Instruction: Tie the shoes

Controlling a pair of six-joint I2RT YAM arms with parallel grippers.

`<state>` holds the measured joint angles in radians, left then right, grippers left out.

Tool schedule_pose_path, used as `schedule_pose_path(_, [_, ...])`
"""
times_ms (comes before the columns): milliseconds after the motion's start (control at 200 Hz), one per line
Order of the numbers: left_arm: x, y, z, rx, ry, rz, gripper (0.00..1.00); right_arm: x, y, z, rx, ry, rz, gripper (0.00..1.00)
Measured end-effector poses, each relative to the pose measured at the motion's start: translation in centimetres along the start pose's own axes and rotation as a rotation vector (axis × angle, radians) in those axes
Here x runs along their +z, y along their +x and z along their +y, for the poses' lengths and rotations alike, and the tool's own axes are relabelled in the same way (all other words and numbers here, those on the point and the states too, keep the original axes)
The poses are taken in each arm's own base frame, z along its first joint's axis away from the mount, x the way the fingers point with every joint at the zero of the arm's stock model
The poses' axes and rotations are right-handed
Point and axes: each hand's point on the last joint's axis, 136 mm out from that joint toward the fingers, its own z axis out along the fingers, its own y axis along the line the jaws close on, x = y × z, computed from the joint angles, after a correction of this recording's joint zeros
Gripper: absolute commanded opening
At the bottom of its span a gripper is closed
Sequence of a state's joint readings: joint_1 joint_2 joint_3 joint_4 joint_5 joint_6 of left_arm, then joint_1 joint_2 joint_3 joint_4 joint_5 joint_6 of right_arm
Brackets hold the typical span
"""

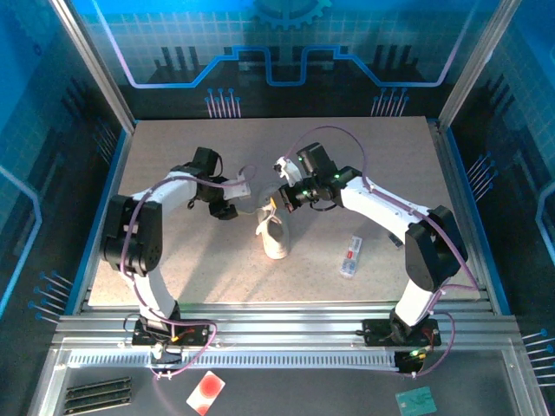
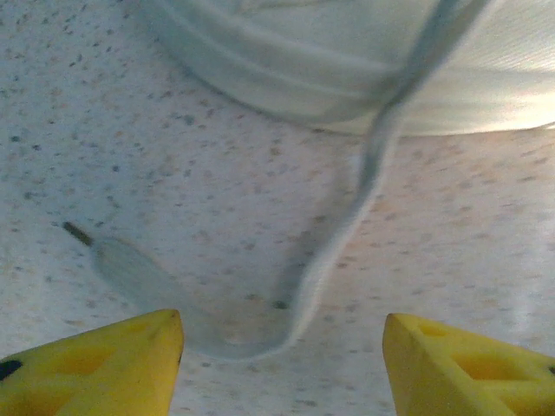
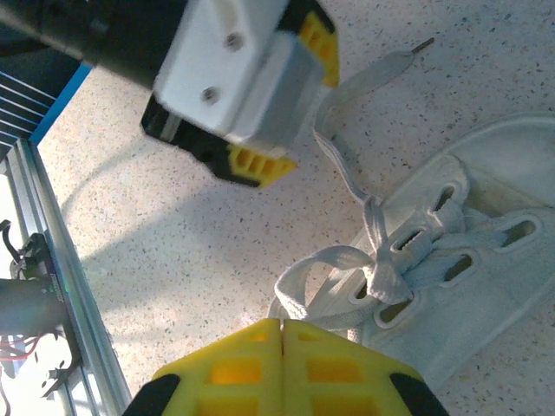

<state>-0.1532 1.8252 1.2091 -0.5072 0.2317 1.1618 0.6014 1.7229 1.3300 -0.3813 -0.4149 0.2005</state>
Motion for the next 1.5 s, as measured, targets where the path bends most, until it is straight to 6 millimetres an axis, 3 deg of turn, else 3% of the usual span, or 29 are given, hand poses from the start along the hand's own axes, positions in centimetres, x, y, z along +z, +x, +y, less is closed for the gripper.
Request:
schedule_pose_path(85, [1.0, 0.8, 0.6, 0.036, 0.005, 0.043, 0.63, 0.0, 0.1, 0.0, 0.001, 0.0, 0.002, 0.0])
schedule_pose_path(290, [2.9, 2.9, -0.7, 0.047, 0.084, 0.12, 0.59, 0.0, 0.1, 0.0, -0.008, 0.0, 0.002, 0.0])
schedule_pose_path(355, [2.8, 2.9, -0.4, 0.058, 0.084, 0.13, 0.39, 0.0, 0.1, 0.0, -0.011, 0.0, 0.002, 0.0])
schedule_pose_path(400, [2.9, 2.9, -0.6, 0.051, 0.097, 0.139, 0.14, 0.0, 0.1, 0.0, -0.013, 0.0, 0.003, 0.0])
schedule_pose_path(440, [2.9, 3.0, -1.2, 0.033, 0.122, 0.149, 0.0, 0.0, 0.1, 0.0, -0.013, 0.0, 0.003, 0.0])
schedule_pose_path(590, [2.6, 2.9, -0.9, -0.029, 0.098, 0.159, 0.0, 0.0, 0.2, -0.1, -0.011, 0.0, 0.005, 0.0])
schedule_pose_path(700, [0.9, 2.6, -1.2, -0.123, 0.092, 0.162, 0.0, 0.1, 0.5, -0.1, -0.008, -0.003, 0.011, 0.0])
schedule_pose_path(801, [-2.6, 1.1, -0.9, -0.203, 0.034, 0.123, 0.0, 0.1, 0.6, 0.0, -0.003, -0.006, 0.012, 0.0])
schedule_pose_path(986, [-11.9, -3.5, -0.5, -0.308, -0.163, -0.073, 0.0, 0.1, 0.5, 0.3, 0.003, -0.027, 0.011, 0.0])
schedule_pose_path(1086, [-14.6, -5.4, -1.4, -0.374, -0.19, -0.151, 0.0, 0.2, 0.5, 0.6, 0.008, -0.045, 0.01, 0.0])
schedule_pose_path(1201, [-14.7, -6.7, -3.4, -0.488, -0.138, -0.191, 0.0, 0.4, -0.1, 0.9, 0.011, -0.067, 0.009, 0.0])
schedule_pose_path(1391, [-12.7, -8.2, -9.9, -0.706, 0.035, -0.218, 0.0, 0.9, -1.6, 1.0, 0.014, -0.075, -0.008, 0.0])
schedule_pose_path(1501, [-12.6, -9.2, -12.1, -0.82, 0.084, -0.259, 0.0, 1.0, -2.9, 1.0, 0.018, -0.07, -0.024, 0.0])
